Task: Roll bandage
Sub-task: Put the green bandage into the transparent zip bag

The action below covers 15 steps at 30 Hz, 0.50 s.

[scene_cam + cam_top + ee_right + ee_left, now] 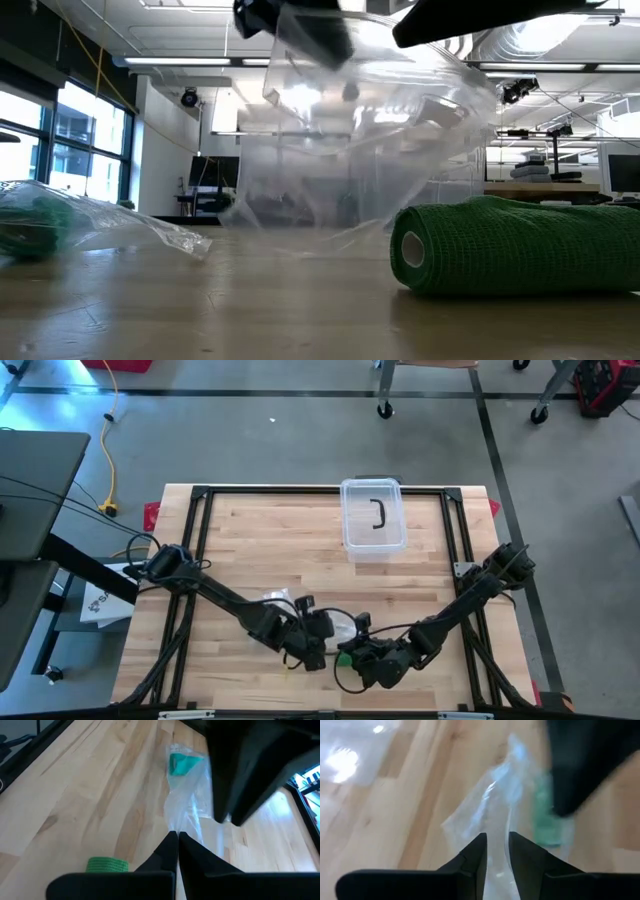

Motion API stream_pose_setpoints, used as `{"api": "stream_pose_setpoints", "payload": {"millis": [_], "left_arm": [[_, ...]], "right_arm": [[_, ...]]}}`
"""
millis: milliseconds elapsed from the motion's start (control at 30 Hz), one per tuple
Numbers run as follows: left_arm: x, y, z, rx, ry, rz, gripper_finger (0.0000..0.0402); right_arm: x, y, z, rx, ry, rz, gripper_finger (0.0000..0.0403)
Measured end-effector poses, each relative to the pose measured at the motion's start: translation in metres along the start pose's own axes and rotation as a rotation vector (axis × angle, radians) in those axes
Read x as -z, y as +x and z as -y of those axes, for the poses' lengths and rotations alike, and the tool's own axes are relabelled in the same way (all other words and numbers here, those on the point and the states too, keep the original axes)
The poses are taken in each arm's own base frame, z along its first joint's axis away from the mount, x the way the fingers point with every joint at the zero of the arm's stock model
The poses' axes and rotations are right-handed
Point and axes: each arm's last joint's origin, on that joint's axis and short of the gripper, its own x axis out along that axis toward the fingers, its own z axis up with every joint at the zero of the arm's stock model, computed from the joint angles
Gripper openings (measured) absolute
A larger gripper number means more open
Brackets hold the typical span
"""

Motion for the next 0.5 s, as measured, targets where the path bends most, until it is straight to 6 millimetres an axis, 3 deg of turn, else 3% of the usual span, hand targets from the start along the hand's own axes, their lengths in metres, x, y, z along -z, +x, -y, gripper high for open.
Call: {"api": "stream_pose_setpoints", "payload": {"millis": [233,500], "left_arm": [[-0.005,-0.002,0.010,0.077,-0.009,0.070,0.0082],[0.003,0.022,0.009,0.156,-0.045,-0.072,0.0090]], "right_arm": [[0.000,0.000,0.000,0.005,-0.002,0.001,0.0000],[-0.001,0.000,0.000,0.006,0.007,0.013,0.0000]]}}
